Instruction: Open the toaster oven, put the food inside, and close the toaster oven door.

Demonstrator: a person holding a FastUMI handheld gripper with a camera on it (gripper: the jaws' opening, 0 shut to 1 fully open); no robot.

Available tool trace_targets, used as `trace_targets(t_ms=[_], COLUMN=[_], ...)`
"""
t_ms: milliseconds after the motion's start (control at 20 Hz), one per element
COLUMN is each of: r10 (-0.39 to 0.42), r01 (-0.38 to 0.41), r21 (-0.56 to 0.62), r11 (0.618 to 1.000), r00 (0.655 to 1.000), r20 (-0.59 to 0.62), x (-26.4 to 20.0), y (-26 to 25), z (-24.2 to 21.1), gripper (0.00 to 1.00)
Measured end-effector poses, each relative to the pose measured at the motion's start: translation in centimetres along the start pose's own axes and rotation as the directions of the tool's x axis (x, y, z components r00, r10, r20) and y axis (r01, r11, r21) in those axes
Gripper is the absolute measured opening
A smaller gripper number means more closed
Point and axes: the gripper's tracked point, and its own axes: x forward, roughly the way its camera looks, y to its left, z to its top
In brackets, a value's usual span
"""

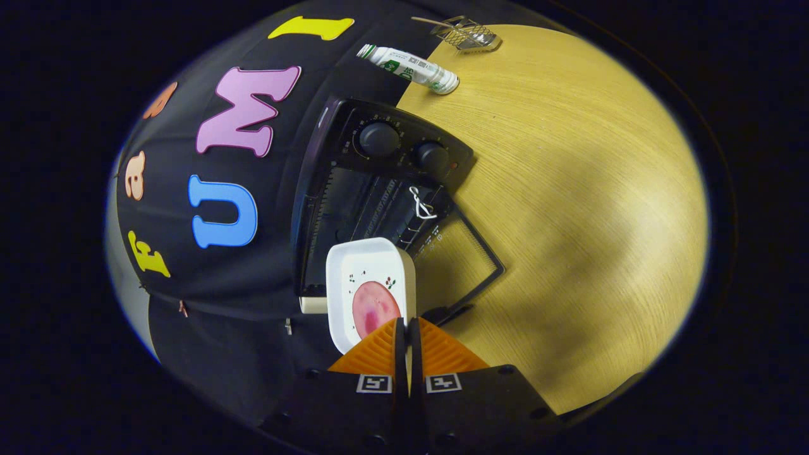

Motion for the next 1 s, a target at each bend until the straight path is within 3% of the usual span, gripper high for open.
trace_targets(t_ms=[550, 750, 1000], r10=[0.002, 0.017, -0.003], r01=[-0.038, -0.069, -0.048], r21=[0.166, 0.177, 0.157], r11=[0.985, 0.982, 0.986], r00=[0.977, 0.960, 0.951], r20=[0.211, 0.279, 0.308], x=[9.3, 11.1, 12.2], y=[3.2, 4.9, 5.0], z=[4.1, 5.3, 5.6], gripper=[0.05, 0.05, 0.06])
